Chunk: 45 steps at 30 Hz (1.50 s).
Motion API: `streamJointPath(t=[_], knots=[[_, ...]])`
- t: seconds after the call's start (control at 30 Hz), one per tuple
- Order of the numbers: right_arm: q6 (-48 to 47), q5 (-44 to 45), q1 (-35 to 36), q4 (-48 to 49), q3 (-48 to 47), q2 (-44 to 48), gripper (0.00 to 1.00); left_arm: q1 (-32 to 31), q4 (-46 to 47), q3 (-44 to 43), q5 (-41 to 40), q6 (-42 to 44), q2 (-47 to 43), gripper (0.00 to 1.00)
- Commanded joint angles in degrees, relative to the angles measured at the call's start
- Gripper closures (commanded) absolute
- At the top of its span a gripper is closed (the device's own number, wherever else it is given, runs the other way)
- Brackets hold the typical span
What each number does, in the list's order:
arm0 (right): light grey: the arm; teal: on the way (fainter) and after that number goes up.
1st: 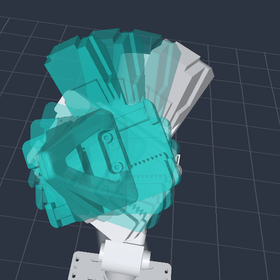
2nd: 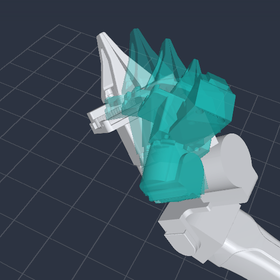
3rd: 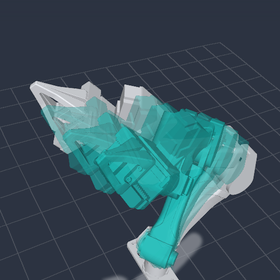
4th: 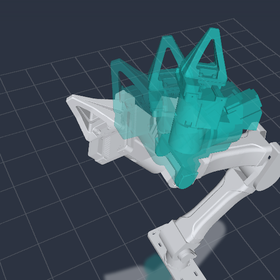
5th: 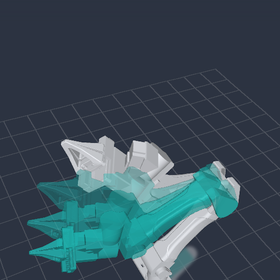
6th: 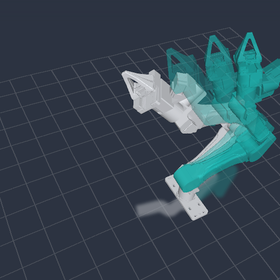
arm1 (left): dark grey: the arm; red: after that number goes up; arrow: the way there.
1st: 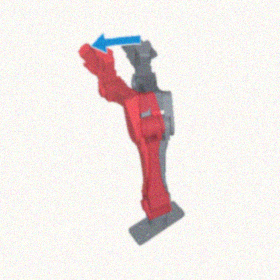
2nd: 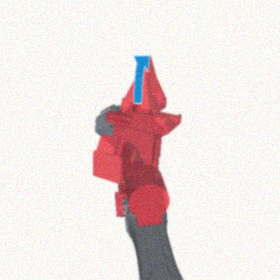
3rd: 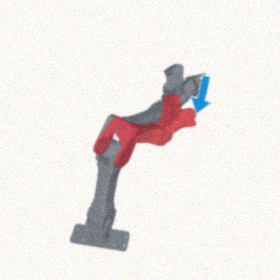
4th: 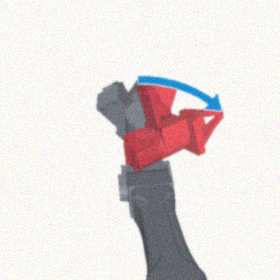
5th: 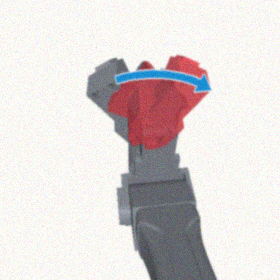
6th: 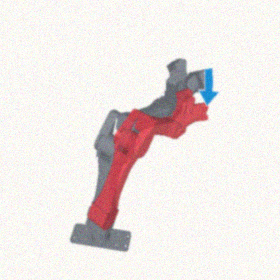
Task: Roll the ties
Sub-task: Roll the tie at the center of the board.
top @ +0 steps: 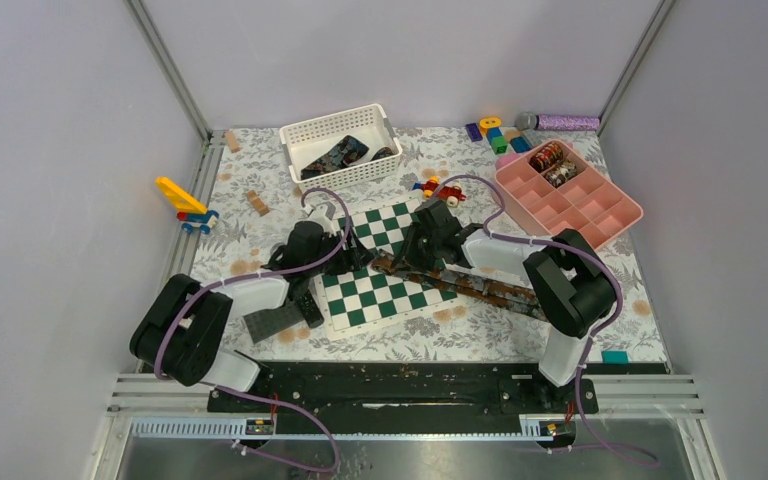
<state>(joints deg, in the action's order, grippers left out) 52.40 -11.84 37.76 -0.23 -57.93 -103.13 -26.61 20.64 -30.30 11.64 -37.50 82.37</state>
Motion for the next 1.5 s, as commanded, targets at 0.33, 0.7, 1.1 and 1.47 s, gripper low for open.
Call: streamJointPath(t=[0.33,0.7,1.1,1.47], knots=[[-4.13,5.05,0.47,-3.87,-2.01,-0.23,0.72,-0.65,6.80,0.40,4.88,1.27,1.73,0.30],[-4.72,5.15,0.41,-4.51,-2.27,-0.38,0.72,-1.78,12.07,0.42,8.33,0.47,5.14,0.28],[-4.70,4.94,0.37,-4.39,-1.14,1.84,0.72,-1.99,13.19,0.76,6.41,0.63,6.33,0.28],[-1.38,1.38,0.41,-1.37,-0.72,5.99,0.69,-1.95,13.25,2.16,3.78,-0.02,1.78,0.28]])
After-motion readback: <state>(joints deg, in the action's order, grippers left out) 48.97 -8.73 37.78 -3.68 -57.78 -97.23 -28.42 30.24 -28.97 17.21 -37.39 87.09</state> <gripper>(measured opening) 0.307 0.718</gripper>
